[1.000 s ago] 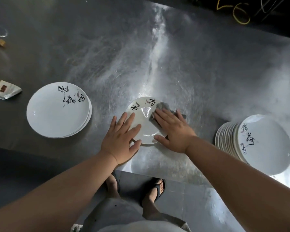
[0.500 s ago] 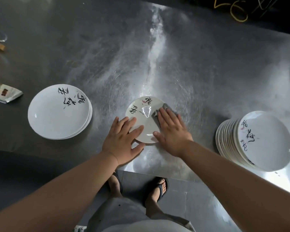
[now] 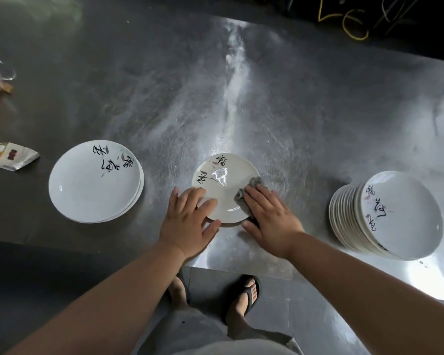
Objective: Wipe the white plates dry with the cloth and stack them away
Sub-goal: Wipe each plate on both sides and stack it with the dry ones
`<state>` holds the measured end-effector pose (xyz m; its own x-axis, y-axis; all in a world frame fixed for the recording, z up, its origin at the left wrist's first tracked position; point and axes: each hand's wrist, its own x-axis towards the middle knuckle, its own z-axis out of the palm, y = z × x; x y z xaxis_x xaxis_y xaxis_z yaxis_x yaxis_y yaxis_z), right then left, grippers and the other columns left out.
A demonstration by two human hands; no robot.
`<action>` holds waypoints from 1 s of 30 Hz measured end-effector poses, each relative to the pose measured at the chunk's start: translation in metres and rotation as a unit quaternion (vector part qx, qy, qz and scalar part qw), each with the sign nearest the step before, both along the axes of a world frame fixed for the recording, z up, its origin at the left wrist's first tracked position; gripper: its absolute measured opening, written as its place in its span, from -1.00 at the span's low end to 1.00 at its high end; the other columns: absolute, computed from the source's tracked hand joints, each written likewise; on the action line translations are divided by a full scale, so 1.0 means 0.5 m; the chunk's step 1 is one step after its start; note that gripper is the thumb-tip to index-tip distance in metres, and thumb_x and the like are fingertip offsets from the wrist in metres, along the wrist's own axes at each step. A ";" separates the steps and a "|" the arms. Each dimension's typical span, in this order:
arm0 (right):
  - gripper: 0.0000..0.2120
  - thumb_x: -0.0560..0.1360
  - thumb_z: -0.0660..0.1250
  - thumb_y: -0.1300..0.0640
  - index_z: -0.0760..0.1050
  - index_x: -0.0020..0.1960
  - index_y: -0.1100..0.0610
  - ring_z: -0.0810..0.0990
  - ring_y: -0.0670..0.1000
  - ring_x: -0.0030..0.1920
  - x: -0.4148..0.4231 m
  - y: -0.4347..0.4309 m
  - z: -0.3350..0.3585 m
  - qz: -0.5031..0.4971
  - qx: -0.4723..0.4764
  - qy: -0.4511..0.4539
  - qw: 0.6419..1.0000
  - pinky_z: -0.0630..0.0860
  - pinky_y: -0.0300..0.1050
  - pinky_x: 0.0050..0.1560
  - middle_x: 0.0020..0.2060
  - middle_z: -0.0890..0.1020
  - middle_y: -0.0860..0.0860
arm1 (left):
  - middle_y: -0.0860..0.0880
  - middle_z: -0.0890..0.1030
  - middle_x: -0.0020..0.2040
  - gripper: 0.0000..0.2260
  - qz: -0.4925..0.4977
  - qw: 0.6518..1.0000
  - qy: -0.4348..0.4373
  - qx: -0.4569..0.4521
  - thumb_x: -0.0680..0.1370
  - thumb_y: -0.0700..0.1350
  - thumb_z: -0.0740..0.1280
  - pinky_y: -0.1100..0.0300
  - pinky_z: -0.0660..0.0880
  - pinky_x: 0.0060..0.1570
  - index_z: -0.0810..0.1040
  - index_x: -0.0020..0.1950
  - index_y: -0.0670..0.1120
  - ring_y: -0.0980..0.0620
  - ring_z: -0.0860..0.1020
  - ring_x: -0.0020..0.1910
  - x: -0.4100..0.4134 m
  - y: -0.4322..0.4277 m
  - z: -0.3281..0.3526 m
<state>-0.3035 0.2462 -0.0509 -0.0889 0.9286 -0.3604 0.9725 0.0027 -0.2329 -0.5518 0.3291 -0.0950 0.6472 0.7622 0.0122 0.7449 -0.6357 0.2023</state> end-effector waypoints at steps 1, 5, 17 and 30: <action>-0.24 0.65 -0.03 -0.35 0.08 0.70 0.07 -0.09 0.02 0.69 0.007 0.007 -0.001 -0.006 0.008 -0.004 1.000 -0.10 0.09 0.68 0.68 0.12 -0.05 | -0.02 0.29 0.57 -0.52 0.018 1.000 -0.005 -0.010 0.62 0.26 0.11 -0.22 -0.20 0.62 0.44 0.47 0.10 -0.15 0.16 0.61 0.001 0.000 0.003; -0.20 0.62 -0.01 -0.37 0.17 0.68 0.13 -0.05 0.07 0.69 -0.006 0.012 -0.007 -0.039 0.026 -0.014 0.999 0.03 0.16 0.66 0.67 0.17 0.01 | 0.01 0.15 0.69 -0.48 0.037 0.999 -0.002 -0.033 0.66 0.22 0.08 -0.21 -0.24 0.62 0.32 0.57 0.05 -0.07 -0.07 0.70 0.005 0.006 0.000; -0.27 0.64 -0.11 -0.33 -0.08 0.72 -0.04 -0.27 0.02 0.67 -0.016 -0.005 0.011 -0.086 -0.031 0.023 0.996 0.00 0.27 0.65 0.69 -0.10 -0.16 | -0.10 0.40 0.53 -0.45 0.003 0.998 -0.057 -0.016 0.61 0.29 0.21 -0.18 -0.07 0.64 0.53 0.46 -0.03 -0.20 0.23 0.61 0.001 0.010 -0.018; -0.85 0.51 0.30 0.11 0.61 -0.06 -0.08 0.60 -0.25 -0.17 -0.083 -0.043 0.108 -0.335 0.007 0.230 0.914 0.49 -0.23 -0.21 -0.17 0.64 -0.24 | -0.04 0.42 0.49 -0.55 0.008 0.996 -0.014 -0.085 0.62 0.27 0.18 -0.19 -0.07 0.63 0.52 0.39 0.06 -0.14 0.28 0.56 0.006 0.029 0.048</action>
